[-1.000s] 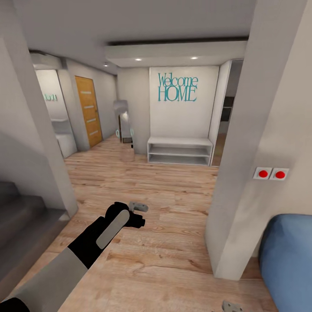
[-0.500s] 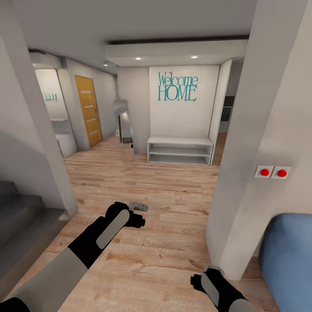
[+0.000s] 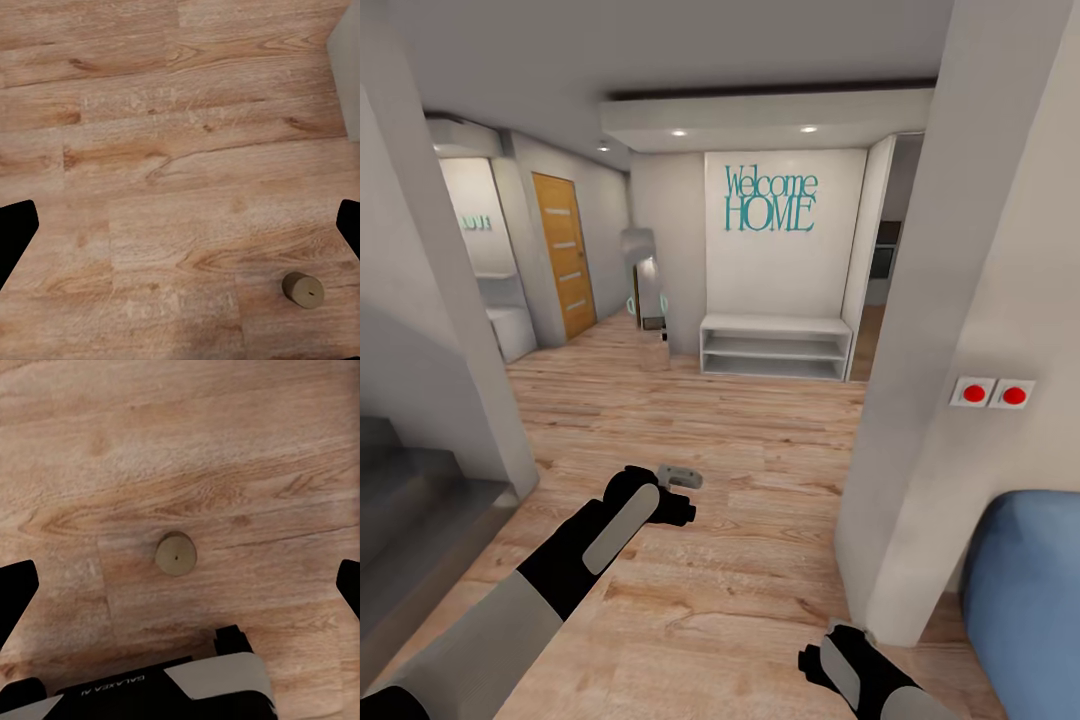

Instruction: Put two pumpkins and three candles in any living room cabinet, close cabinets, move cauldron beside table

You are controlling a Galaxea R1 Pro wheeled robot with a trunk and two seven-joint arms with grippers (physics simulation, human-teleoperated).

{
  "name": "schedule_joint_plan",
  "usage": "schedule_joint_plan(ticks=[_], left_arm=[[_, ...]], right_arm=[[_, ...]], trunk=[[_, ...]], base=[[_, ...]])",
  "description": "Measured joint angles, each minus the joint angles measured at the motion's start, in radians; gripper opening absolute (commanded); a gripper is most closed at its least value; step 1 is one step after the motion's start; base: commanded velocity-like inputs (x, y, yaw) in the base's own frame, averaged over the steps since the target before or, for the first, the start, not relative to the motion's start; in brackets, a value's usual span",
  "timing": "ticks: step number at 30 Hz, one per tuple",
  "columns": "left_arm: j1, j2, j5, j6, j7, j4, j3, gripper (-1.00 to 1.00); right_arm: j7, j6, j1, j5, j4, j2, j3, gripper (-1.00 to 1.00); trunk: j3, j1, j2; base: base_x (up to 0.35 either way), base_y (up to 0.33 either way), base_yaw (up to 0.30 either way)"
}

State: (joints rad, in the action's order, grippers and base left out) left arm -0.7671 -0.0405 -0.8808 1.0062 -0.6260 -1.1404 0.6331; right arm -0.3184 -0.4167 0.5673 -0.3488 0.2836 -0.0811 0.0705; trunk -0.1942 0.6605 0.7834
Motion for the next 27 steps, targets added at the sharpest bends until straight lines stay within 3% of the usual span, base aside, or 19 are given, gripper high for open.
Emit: schedule_joint_plan(ticks=[18, 21, 25, 27], left_arm=[[0.0, 0.002, 0.003, -0.003, -0.005, 0.0, 0.002, 1.0], [0.0, 0.002, 0.003, -0.003, -0.006, 0.0, 0.002, 1.0], [0.0, 0.002, 0.003, -0.003, -0.006, 0.0, 0.002, 1.0], [0.0, 0.002, 0.004, -0.003, -0.006, 0.001, 0.002, 1.0]], right_arm=[[0.001, 0.031, 0.0, 0.0, 0.004, -0.007, 0.012, 1.0], [0.009, 0.032, 0.0, -0.001, 0.003, -0.017, 0.044, 1.0], [0.097, 0.032, 0.0, 0.0, 0.002, -0.031, 0.118, 1.0], [0.119, 0.032, 0.0, 0.0, 0.001, -0.032, 0.136, 1.0]], trunk=[[-0.057, 0.069, 0.126], [-0.066, 0.081, 0.147], [-0.079, 0.096, 0.175], [-0.085, 0.104, 0.189]], base=[[0.0, 0.0, 0.0], [0.0, 0.0, 0.0], [0.0, 0.0, 0.0], [0.0, 0.0, 0.0]])
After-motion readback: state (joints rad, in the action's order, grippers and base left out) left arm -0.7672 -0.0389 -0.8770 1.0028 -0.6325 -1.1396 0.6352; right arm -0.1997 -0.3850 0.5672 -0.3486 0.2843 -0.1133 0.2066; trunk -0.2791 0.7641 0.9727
